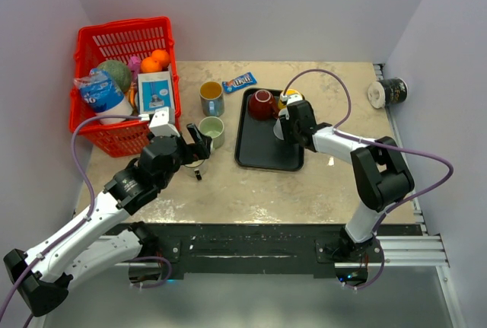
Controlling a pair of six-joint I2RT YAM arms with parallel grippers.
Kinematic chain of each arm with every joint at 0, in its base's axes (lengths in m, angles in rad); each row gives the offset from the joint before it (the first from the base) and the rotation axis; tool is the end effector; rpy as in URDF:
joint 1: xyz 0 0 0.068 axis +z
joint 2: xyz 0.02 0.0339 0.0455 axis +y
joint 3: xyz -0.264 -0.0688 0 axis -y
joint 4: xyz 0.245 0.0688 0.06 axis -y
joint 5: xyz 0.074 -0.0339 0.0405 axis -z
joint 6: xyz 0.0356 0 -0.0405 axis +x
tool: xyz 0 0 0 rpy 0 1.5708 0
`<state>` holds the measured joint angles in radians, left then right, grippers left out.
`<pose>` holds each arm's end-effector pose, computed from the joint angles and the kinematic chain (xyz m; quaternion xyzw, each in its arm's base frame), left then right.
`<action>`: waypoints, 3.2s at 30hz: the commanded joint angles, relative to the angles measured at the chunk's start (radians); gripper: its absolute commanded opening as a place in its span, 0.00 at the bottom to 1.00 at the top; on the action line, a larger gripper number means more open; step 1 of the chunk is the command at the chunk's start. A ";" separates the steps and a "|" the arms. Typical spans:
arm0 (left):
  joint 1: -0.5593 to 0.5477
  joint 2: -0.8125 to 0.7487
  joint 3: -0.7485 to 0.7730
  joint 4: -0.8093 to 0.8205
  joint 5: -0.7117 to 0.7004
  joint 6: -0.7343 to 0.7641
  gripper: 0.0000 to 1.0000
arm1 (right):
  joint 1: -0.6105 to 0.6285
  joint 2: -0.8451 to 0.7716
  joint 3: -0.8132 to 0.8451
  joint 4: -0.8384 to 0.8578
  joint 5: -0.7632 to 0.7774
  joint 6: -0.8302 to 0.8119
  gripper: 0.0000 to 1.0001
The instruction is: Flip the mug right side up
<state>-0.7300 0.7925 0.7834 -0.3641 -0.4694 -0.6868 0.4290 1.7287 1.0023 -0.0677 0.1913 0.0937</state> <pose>0.1439 -0.1071 0.3207 -0.1137 0.8060 -0.2108 0.5413 0.3310 0.1440 0.1786 -0.1181 0.9144 0.0120 0.3870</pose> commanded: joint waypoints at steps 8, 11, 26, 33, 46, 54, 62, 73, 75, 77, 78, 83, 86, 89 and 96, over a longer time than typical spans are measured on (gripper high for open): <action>-0.003 -0.001 0.007 0.047 -0.002 0.007 0.99 | -0.003 -0.049 0.036 0.043 0.036 0.017 0.31; -0.002 0.001 0.008 0.051 -0.003 0.007 0.99 | -0.003 -0.058 0.032 0.054 0.039 0.018 0.31; -0.002 0.013 0.010 0.062 0.008 0.010 0.99 | -0.003 -0.052 0.035 0.054 0.004 0.024 0.00; -0.002 0.013 0.008 0.063 0.021 0.010 0.99 | -0.004 -0.126 0.033 0.023 -0.061 0.090 0.00; -0.002 0.031 -0.068 0.398 0.418 0.092 0.99 | -0.003 -0.463 0.021 0.152 -0.545 0.495 0.00; -0.002 0.094 -0.111 0.769 0.724 0.032 0.99 | 0.001 -0.570 0.019 0.431 -0.713 0.760 0.00; -0.002 0.174 -0.063 1.051 0.759 -0.056 0.99 | 0.027 -0.652 -0.002 0.635 -0.719 0.890 0.00; -0.002 0.241 0.020 1.214 0.747 -0.106 0.88 | 0.070 -0.669 0.004 0.773 -0.725 0.928 0.00; -0.002 0.254 0.040 1.220 0.764 -0.109 0.81 | 0.071 -0.670 0.009 0.792 -0.747 0.926 0.00; -0.002 0.258 0.056 1.228 0.781 -0.114 0.75 | 0.076 -0.670 0.013 0.786 -0.757 0.919 0.00; -0.002 0.264 0.059 1.231 0.782 -0.118 0.72 | 0.076 -0.670 0.012 0.793 -0.769 0.916 0.00; -0.002 0.283 0.079 1.237 0.791 -0.137 0.61 | 0.093 -0.672 0.006 0.825 -0.786 0.916 0.00; -0.002 0.303 0.089 1.238 0.807 -0.154 0.56 | 0.105 -0.664 0.009 0.841 -0.797 0.914 0.00; -0.002 0.307 0.086 1.246 0.796 -0.171 0.51 | 0.117 -0.658 0.004 0.852 -0.805 0.910 0.00; -0.002 0.298 0.060 1.283 0.772 -0.192 0.41 | 0.131 -0.664 -0.013 0.842 -0.825 0.870 0.00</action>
<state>-0.7300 1.1023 0.8295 0.8307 0.3183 -0.8555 0.5491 1.1038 0.9867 0.6701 -0.6170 1.0012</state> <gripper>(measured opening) 0.424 0.150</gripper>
